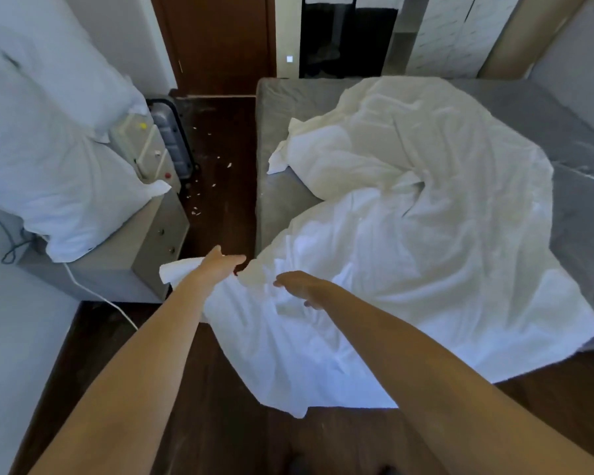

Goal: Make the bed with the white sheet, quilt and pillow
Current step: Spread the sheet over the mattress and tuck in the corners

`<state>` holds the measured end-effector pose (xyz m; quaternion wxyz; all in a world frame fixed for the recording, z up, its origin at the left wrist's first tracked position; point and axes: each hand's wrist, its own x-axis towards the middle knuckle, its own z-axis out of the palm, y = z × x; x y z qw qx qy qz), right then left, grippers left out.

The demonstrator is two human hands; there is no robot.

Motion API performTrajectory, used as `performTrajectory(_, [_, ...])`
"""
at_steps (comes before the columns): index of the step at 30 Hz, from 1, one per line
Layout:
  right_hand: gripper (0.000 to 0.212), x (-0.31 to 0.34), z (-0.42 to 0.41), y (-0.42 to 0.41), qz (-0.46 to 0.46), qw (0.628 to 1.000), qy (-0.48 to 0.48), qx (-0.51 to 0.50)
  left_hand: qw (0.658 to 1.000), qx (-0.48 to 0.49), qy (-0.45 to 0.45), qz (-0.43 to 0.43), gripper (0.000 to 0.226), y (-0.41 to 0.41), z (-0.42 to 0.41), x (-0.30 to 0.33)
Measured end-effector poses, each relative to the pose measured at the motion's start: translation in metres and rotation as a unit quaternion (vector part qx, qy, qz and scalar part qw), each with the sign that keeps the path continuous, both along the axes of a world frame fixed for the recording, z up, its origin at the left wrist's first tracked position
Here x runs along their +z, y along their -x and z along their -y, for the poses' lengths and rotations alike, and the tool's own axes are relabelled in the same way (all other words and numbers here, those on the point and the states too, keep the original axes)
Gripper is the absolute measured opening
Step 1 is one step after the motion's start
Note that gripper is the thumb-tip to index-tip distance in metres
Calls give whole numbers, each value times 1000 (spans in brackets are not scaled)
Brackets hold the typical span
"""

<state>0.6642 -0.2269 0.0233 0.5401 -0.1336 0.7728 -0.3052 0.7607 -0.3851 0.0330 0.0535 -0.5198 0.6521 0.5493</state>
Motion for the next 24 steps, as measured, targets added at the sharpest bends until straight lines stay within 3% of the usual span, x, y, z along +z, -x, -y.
performTrajectory(5, [25, -25, -44, 41, -11, 996, -11, -86, 993, -102, -39, -39, 56, 50, -48, -11])
performTrajectory(9, [9, -24, -93, 82, -76, 973, 41, -216, 981, -174, -78, -43, 42, 96, -91, -12])
performTrajectory(12, [8, -14, -142, 112, -109, 949, 68, -287, 973, -215, -83, -31, 19, 131, -130, -7])
performTrajectory(19, [20, 5, -313, 196, -127, 907, 48, -399, 949, -302, -71, -63, 14, 248, -267, 14])
performTrajectory(24, [30, 0, -446, 256, -90, 881, 57, -460, 931, -352, -54, -80, 8, 333, -391, 9])
